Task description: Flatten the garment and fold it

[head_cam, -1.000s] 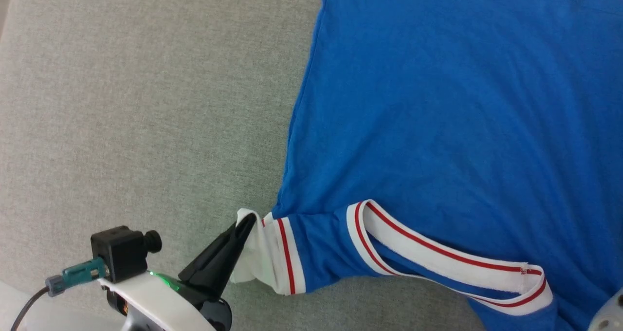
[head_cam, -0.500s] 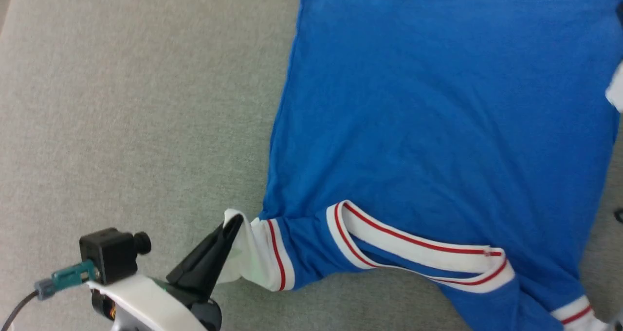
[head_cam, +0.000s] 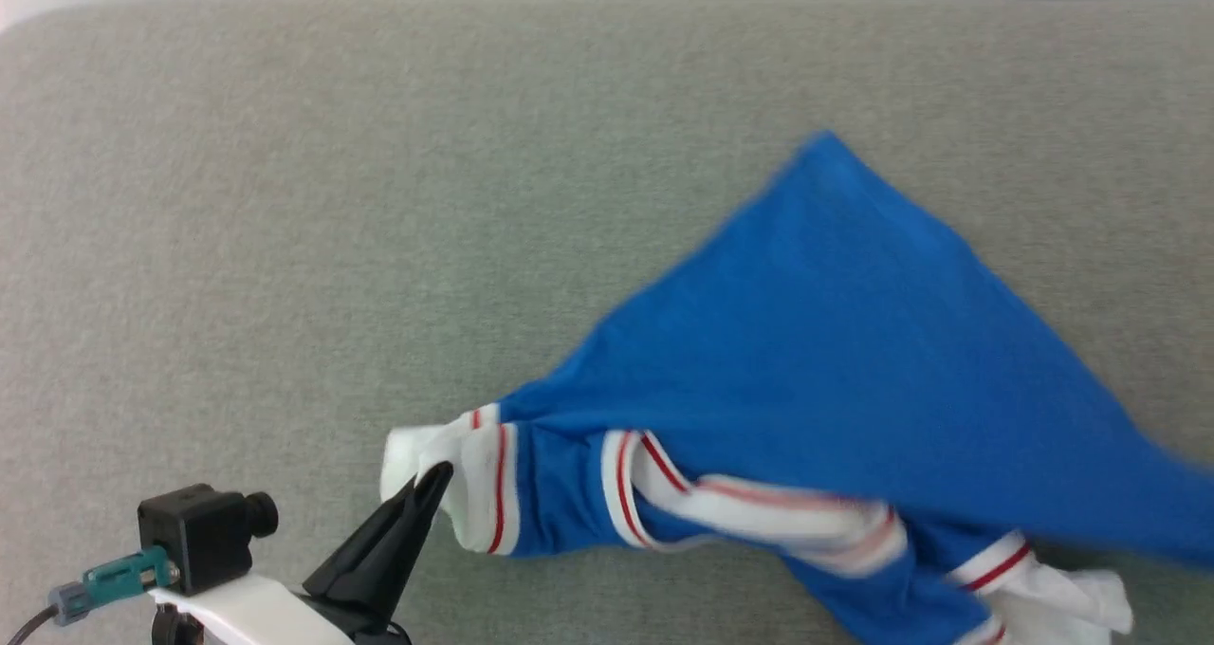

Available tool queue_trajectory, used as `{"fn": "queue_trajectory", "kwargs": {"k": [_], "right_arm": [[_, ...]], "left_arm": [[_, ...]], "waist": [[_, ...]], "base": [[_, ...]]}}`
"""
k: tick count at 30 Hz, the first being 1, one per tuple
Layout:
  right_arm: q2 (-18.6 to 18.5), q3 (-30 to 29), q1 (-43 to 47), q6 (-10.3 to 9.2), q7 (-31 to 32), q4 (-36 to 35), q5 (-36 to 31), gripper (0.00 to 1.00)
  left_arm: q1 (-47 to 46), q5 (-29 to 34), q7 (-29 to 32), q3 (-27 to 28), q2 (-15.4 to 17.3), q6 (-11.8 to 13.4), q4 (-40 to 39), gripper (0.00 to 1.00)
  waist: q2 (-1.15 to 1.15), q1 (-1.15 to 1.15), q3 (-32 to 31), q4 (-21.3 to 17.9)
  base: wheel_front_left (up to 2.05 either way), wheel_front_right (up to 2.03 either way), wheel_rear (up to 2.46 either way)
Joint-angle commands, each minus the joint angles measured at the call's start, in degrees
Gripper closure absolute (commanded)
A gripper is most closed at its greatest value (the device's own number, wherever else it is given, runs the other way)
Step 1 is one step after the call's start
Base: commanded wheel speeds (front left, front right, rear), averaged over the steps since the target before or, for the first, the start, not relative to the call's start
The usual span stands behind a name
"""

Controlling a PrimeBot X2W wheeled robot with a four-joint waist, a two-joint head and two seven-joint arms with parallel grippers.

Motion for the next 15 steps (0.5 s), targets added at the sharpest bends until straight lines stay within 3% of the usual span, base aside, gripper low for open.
{"fn": "queue_trajectory", "kwargs": {"k": [1,5,11,12,13,15], "right_arm": [[0.1,-0.4,1.5,-0.04,-1.4,1.0,1.0,1.0],[0.1,1.5,8.5,-0.04,-12.2,10.0,2.9,1.0],[0.1,7.5,6.2,-0.04,-29.1,25.5,-0.3,1.0],[0.1,8.0,5.0,-0.04,-31.2,27.0,-0.8,0.6],[0.1,8.5,4.1,-0.04,-32.6,28.1,-1.0,0.0],[0.1,8.6,2.5,-0.04,-33.9,28.6,-1.1,0.0]], "left_arm": [[0.6,0.6,0.1,0.2,0.3,0.3,-0.5,1.0],[1.5,0.9,0.6,0.4,0.7,1.0,-0.9,1.0],[2.2,0.7,1.8,-0.1,1.1,1.7,-1.9,1.0],[2.2,0.7,2.0,-0.1,1.1,1.8,-2.0,1.0],[2.2,0.7,2.1,-0.2,1.2,1.9,-2.1,1.0],[2.1,0.8,2.4,-0.5,1.2,2.0,-2.1,1.0]], "waist": [[-0.01,0.02,-1.6,-1.7],[-0.01,0.02,-2.5,-2.6],[-0.01,0.02,-4.4,-3.7],[-0.01,0.02,-4.8,-3.8],[-0.01,0.02,-5.0,-3.8],[-0.01,0.02,-5.7,-3.7]], "base": [[0.0,0.0,0.0],[0.0,0.0,0.0],[0.0,0.0,0.0],[0.0,0.0,0.0],[0.0,0.0,0.0],[0.0,0.0,0.0]]}}
